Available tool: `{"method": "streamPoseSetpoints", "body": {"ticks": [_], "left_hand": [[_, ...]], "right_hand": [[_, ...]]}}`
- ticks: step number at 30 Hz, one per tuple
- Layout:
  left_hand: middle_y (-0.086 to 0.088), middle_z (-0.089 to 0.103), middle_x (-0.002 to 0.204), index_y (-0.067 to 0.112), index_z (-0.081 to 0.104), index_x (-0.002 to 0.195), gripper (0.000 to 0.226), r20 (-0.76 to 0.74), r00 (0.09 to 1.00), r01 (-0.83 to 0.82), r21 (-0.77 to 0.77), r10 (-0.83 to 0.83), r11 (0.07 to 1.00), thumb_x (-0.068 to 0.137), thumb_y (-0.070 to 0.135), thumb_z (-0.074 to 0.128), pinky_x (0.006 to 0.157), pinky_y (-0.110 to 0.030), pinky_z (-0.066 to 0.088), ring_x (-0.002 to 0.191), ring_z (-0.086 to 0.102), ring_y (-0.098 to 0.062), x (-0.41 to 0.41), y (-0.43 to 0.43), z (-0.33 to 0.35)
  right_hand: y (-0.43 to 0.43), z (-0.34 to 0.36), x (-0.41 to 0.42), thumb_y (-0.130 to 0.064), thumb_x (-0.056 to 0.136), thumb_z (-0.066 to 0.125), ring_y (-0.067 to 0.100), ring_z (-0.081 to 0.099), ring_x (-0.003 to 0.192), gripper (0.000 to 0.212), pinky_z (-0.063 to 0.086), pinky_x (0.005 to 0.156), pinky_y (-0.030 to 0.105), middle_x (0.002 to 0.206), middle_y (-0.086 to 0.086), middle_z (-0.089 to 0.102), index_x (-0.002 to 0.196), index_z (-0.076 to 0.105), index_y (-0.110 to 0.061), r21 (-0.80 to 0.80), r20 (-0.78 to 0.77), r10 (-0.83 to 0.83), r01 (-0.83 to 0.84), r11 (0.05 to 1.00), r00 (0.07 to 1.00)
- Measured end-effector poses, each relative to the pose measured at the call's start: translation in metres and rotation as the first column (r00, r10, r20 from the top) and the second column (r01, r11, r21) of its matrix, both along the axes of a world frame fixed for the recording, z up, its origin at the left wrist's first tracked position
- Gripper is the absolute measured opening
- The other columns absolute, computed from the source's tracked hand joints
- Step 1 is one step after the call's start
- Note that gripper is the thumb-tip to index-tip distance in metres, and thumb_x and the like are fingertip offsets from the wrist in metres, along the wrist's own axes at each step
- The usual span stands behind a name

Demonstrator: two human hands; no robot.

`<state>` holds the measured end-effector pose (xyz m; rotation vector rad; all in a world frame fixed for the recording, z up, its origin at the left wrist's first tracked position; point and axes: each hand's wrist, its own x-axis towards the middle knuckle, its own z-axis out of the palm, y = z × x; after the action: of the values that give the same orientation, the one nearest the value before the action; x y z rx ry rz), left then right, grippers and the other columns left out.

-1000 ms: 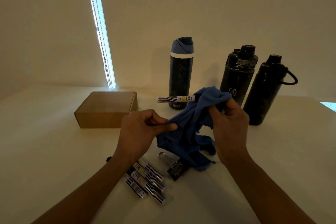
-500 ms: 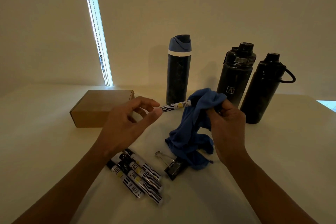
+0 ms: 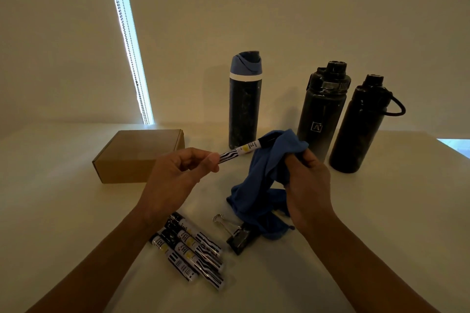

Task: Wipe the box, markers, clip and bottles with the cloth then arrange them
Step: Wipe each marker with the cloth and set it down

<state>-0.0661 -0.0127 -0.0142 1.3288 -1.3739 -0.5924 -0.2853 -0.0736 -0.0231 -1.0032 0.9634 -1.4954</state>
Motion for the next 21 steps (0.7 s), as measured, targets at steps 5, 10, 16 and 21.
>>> {"method": "streamPoseSetpoints", "body": {"ticks": [5,10,16,21], "left_hand": [[0.020,0.063,0.058,0.016,0.078,0.101,0.024,-0.032,0.999,0.030,0.018,-0.029,0.999,0.096,0.036,0.067,0.055,-0.014,0.044,0.056,0.056,0.005,-0.006,0.000,-0.005],[0.017,0.078,0.087,0.030,0.079,0.100,0.020,0.111,0.992,0.053,0.061,-0.059,0.997,0.093,0.045,0.068,0.071,-0.019,0.054,0.082,0.071,0.001,-0.008,0.002,-0.004],[0.016,0.074,0.075,0.031,0.074,0.094,0.035,0.324,0.946,-0.035,0.008,0.030,0.999,0.091,0.063,0.058,0.063,-0.012,0.047,0.067,0.068,0.001,-0.003,0.005,0.002],[0.013,0.067,0.071,0.031,0.068,0.085,0.035,0.299,0.928,-0.156,-0.232,0.223,0.960,0.102,0.057,0.050,0.059,-0.009,0.044,0.065,0.065,-0.008,0.004,0.007,0.008]], "right_hand": [[0.006,0.001,0.007,-0.019,0.100,0.056,0.024,0.071,0.095,0.018,0.061,0.082,0.042,0.097,0.006,0.073,0.111,0.071,-0.017,-0.005,-0.153,0.087,-0.089,0.996,0.984],[0.011,0.004,0.014,-0.023,0.101,0.055,0.026,0.071,0.090,0.017,0.059,0.084,0.051,0.093,0.008,0.072,0.106,0.071,-0.017,-0.061,-0.270,0.121,-0.142,0.988,0.955],[0.010,0.007,0.014,-0.024,0.104,0.049,0.030,0.068,0.087,0.020,0.059,0.080,0.049,0.095,0.011,0.069,0.111,0.063,-0.012,-0.166,-0.408,0.141,-0.225,0.960,0.902],[0.026,0.006,0.014,-0.027,0.104,0.041,0.016,0.062,0.085,0.020,0.051,0.073,0.031,0.098,0.001,0.065,0.118,0.051,-0.018,-0.278,-0.742,0.049,-0.372,0.886,0.669]]}}
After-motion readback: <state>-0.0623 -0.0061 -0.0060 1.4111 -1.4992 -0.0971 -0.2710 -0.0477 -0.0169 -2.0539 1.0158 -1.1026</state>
